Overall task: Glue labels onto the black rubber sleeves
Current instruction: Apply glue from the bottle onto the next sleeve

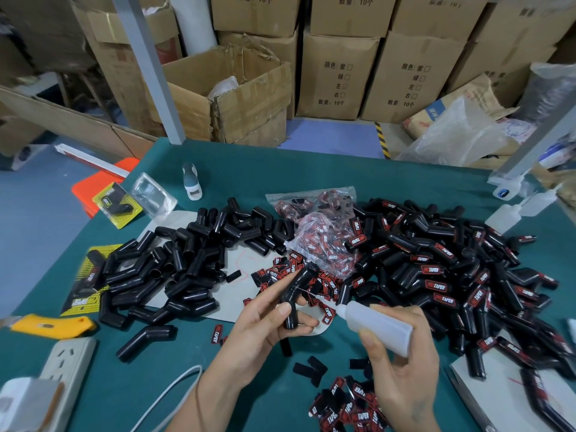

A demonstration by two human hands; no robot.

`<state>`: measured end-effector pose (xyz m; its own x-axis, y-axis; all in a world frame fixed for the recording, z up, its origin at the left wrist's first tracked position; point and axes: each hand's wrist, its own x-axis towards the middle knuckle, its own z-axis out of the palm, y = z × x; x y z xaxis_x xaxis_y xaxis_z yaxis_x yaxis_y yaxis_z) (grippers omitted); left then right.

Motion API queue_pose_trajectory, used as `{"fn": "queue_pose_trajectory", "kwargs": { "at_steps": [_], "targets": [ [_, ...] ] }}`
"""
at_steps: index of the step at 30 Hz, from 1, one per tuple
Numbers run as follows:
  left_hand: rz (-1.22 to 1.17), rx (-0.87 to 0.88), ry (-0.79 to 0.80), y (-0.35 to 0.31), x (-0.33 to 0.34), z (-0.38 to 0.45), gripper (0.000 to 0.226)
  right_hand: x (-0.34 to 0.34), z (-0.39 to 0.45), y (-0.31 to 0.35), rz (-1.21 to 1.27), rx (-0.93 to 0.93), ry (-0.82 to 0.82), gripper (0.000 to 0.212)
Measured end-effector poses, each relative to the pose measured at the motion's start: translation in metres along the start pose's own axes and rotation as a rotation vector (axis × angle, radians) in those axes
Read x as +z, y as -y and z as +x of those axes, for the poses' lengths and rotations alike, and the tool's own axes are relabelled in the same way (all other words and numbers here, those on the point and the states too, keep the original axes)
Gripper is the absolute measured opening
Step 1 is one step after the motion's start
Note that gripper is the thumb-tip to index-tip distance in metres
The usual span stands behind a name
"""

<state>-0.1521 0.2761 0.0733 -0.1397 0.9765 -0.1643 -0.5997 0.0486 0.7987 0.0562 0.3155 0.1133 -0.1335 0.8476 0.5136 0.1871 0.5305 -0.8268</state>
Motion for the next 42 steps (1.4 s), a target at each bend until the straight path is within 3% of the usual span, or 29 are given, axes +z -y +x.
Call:
{"fn": "queue_pose_trajectory", "kwargs": {
  "at_steps": [16,22,33,38,42],
  "targets": [
    [-0.003,-0.007,0.012,-0.0011,-0.0003,-0.0007,0.049,-0.0011,0.0007,-0.0032,-0.012,-0.008,-0.038,0.025],
    [0.021,-0.005,0.053,-0.0033,0.002,-0.0024,0.066,-0.0017,0.0003,-0.0039,-0.007,-0.002,-0.059,0.026],
    [0.03,0.004,0.044,-0.0043,0.0025,-0.0022,0.065,-0.002,0.0005,-0.0044,-0.005,0.018,-0.061,0.027],
    [0.012,0.0,0.004,-0.0025,0.0006,-0.0015,0.051,-0.0027,0.0004,-0.0042,0.012,0.022,-0.067,0.027],
    [0.023,-0.011,0.041,-0.0045,0.0032,-0.0015,0.068,-0.0018,0.001,-0.002,0.019,0.018,-0.061,0.026]
  ]
}}
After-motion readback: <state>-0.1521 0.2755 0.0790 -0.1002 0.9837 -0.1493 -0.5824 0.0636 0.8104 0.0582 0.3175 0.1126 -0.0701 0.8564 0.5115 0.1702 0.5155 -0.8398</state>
